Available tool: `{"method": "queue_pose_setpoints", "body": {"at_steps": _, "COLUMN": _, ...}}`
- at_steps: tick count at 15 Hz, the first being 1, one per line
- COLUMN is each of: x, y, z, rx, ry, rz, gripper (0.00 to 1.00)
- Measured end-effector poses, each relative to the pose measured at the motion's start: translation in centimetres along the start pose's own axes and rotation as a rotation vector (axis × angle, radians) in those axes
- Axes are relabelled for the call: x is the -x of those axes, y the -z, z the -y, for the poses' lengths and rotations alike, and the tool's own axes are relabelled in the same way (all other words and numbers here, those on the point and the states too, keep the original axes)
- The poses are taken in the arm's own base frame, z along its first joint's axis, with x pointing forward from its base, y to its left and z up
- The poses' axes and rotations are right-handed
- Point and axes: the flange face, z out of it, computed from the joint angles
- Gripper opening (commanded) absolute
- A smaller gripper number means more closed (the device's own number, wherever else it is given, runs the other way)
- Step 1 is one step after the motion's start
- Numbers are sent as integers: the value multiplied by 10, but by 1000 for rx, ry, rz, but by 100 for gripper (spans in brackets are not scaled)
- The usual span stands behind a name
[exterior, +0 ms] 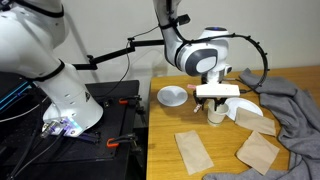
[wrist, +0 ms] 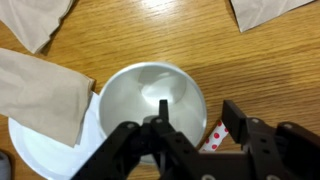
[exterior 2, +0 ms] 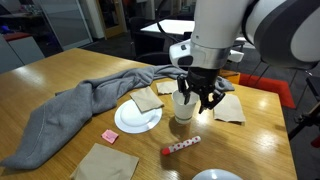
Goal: Move the cup to the left
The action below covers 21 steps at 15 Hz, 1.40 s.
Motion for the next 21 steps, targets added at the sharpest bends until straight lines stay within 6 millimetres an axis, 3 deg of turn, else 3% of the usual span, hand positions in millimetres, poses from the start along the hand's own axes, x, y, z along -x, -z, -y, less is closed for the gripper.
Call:
{"method": "queue_pose_setpoints", "body": {"at_steps": 2, "x": -1, "y": 7, "z": 0, "rx": 9, "ry": 6, "rz": -1, "gripper": 100}}
{"method": "queue_pose_setpoints", "body": {"at_steps": 10, "x": -3, "y": 60, "z": 9, "rx": 0, "ry": -48, "rz": 43, "gripper": 100}}
{"method": "queue_pose_setpoints", "body": {"at_steps": 21, "x": -31, "y": 173, "z": 24, "rx": -4, "ry": -111, "rz": 152, "gripper": 100}}
